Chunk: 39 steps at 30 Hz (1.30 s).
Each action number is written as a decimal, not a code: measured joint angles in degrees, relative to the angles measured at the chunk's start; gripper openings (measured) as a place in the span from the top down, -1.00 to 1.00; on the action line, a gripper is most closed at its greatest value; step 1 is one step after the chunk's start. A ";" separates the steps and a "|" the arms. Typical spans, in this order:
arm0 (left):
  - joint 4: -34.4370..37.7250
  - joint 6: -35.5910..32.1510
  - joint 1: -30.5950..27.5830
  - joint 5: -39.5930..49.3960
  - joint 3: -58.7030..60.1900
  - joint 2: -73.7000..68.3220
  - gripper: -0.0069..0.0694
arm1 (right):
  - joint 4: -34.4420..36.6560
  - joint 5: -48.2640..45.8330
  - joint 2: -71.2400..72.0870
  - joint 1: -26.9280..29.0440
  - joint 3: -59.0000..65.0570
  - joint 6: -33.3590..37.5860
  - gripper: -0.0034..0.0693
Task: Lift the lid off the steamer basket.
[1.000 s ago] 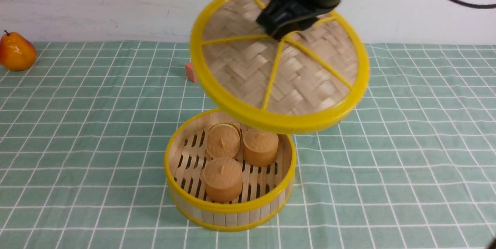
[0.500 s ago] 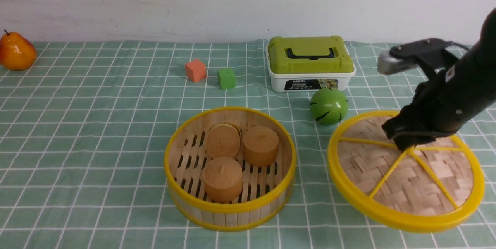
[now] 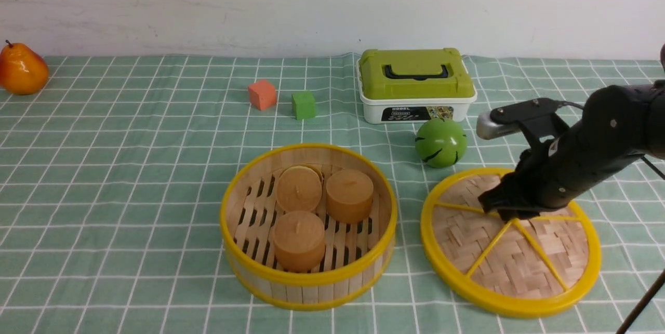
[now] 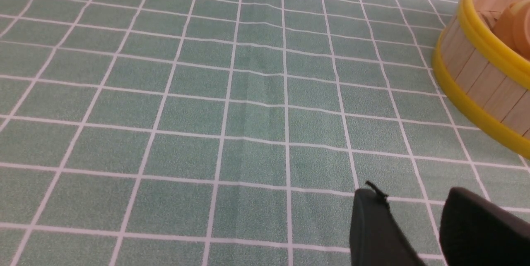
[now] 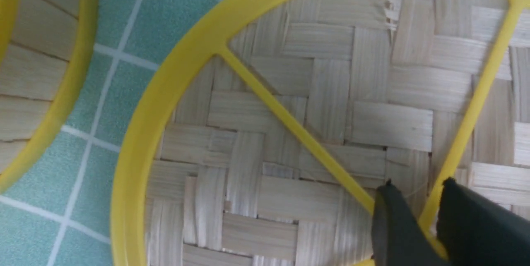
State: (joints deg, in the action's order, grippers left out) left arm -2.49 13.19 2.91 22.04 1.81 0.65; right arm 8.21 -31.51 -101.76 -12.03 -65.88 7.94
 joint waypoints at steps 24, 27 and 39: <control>0.00 0.00 0.00 0.00 0.00 0.00 0.19 | -0.30 -10.79 60.57 0.00 16.30 -0.96 0.95; 0.00 0.00 0.00 0.00 0.00 0.00 0.19 | -0.64 -8.26 64.75 0.00 19.31 -1.38 0.97; 0.00 0.00 0.00 0.00 0.00 0.00 0.19 | -2.24 -6.05 69.29 0.00 22.85 -1.47 0.95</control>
State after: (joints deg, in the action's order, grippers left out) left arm -2.49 13.19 2.91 22.04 1.81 0.65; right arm 5.97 -37.56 -32.47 -12.03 -43.02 6.47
